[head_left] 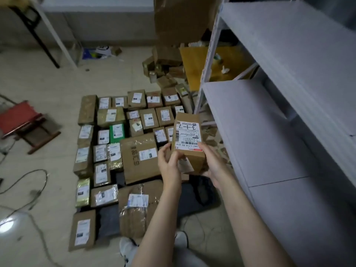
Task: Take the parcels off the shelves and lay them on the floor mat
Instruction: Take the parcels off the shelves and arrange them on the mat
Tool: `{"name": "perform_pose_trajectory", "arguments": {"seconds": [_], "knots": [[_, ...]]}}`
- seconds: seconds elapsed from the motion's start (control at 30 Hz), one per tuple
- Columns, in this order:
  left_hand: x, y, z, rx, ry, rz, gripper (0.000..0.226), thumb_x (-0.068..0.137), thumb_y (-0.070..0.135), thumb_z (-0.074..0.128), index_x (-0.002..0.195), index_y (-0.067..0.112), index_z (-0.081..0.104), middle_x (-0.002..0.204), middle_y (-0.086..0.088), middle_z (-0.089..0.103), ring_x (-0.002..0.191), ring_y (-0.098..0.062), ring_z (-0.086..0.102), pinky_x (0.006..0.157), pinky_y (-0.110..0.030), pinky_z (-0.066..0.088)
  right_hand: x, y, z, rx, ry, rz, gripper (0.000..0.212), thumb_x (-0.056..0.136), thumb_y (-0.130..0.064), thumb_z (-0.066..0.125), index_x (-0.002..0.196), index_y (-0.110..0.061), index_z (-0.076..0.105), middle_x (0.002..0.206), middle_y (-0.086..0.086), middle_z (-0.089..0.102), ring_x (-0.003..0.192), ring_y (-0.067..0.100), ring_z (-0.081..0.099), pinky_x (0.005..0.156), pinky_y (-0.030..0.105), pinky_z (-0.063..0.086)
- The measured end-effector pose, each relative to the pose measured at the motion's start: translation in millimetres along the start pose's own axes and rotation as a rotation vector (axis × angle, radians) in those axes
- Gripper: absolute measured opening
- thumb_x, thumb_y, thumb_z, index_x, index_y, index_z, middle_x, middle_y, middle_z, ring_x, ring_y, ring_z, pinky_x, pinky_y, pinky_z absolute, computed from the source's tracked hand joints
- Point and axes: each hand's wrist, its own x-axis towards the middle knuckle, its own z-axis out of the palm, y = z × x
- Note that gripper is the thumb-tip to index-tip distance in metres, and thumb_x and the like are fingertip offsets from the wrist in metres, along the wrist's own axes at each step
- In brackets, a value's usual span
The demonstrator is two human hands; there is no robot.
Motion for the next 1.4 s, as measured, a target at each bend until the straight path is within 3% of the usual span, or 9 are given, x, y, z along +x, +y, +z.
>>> {"name": "perform_pose_trajectory", "arguments": {"seconds": [0.07, 0.17, 0.3, 0.47, 0.6, 0.77, 0.93, 1.13, 1.4], "knots": [[6, -25, -14, 0.077, -0.028, -0.104, 0.067, 0.065, 0.025, 0.061, 0.130, 0.012, 0.054, 0.124, -0.013, 0.062, 0.109, -0.023, 0.059, 0.082, -0.027, 0.048, 16, 25, -2, 0.039, -0.016, 0.131, 0.027, 0.092, -0.044, 0.063, 0.114, -0.028, 0.066, 0.103, 0.000, 0.077, 0.096, 0.020, 0.073, 0.083, 0.044, 0.060], [21, -59, -29, 0.163, -0.072, -0.242, 0.054, 0.084, 0.023, 0.063, 0.135, 0.013, 0.051, 0.125, -0.013, 0.062, 0.097, -0.017, 0.062, 0.084, -0.031, 0.047, 41, 65, -10, 0.042, 0.027, 0.222, 0.039, 0.090, -0.042, 0.067, 0.125, -0.024, 0.063, 0.113, 0.006, 0.073, 0.104, 0.025, 0.069, 0.089, 0.049, 0.058], [46, -96, -47, 0.372, -0.118, -0.332, 0.033, 0.093, 0.021, 0.060, 0.124, 0.012, 0.060, 0.106, -0.004, 0.070, 0.094, -0.019, 0.065, 0.082, -0.034, 0.052, 72, 113, -19, 0.080, 0.089, 0.286, 0.046, 0.089, -0.037, 0.071, 0.130, -0.019, 0.059, 0.114, 0.008, 0.072, 0.101, 0.025, 0.069, 0.079, 0.042, 0.059], [80, -125, -74, 0.672, -0.139, -0.375, 0.030, 0.091, 0.025, 0.061, 0.115, 0.008, 0.065, 0.093, 0.003, 0.063, 0.084, -0.014, 0.056, 0.078, -0.034, 0.046, 109, 167, -33, 0.083, 0.118, 0.342, 0.056, 0.088, -0.032, 0.073, 0.137, -0.013, 0.054, 0.116, 0.010, 0.071, 0.100, 0.025, 0.070, 0.071, 0.037, 0.058], [107, -149, -103, 0.812, -0.119, -0.411, 0.025, 0.093, 0.024, 0.059, 0.106, 0.004, 0.068, 0.088, -0.002, 0.057, 0.079, -0.018, 0.050, 0.074, -0.032, 0.042, 129, 213, -46, 0.004, 0.152, 0.418, 0.064, 0.085, -0.022, 0.078, 0.138, -0.013, 0.044, 0.094, 0.000, 0.069, 0.080, 0.016, 0.068, 0.054, 0.032, 0.053], [142, -186, -131, 0.865, -0.131, -0.518, 0.029, 0.093, 0.025, 0.058, 0.113, 0.005, 0.063, 0.092, -0.005, 0.055, 0.083, -0.024, 0.055, 0.072, -0.033, 0.043, 155, 285, -58, -0.098, 0.146, 0.515, 0.078, 0.083, -0.016, 0.080, 0.147, -0.011, 0.035, 0.097, 0.000, 0.063, 0.081, 0.016, 0.065, 0.060, 0.036, 0.054], [178, -223, -148, 0.852, -0.125, -0.528, 0.031, 0.094, 0.022, 0.058, 0.117, 0.002, 0.062, 0.102, -0.013, 0.053, 0.092, -0.028, 0.054, 0.071, -0.033, 0.044, 186, 355, -49, -0.103, 0.138, 0.565, 0.081, 0.083, -0.008, 0.078, 0.148, -0.009, 0.030, 0.131, 0.015, 0.061, 0.080, 0.015, 0.064, 0.057, 0.033, 0.051], [216, -274, -164, 0.856, -0.192, -0.473, 0.015, 0.093, 0.020, 0.059, 0.099, 0.007, 0.063, 0.102, -0.014, 0.056, 0.092, -0.029, 0.056, 0.073, -0.034, 0.044, 236, 423, -34, -0.244, 0.038, 0.572, 0.069, 0.084, -0.009, 0.076, 0.142, -0.009, 0.039, 0.094, -0.004, 0.062, 0.076, 0.014, 0.063, 0.058, 0.037, 0.053], [256, -333, -203, 0.774, -0.145, -0.531, 0.014, 0.094, 0.024, 0.058, 0.100, 0.011, 0.061, 0.111, -0.012, 0.056, 0.096, -0.027, 0.058, 0.072, -0.035, 0.049, 304, 504, -29, -0.310, -0.039, 0.624, 0.065, 0.086, -0.013, 0.074, 0.142, -0.015, 0.041, 0.102, 0.001, 0.064, 0.086, 0.019, 0.065, 0.066, 0.043, 0.057]]}}
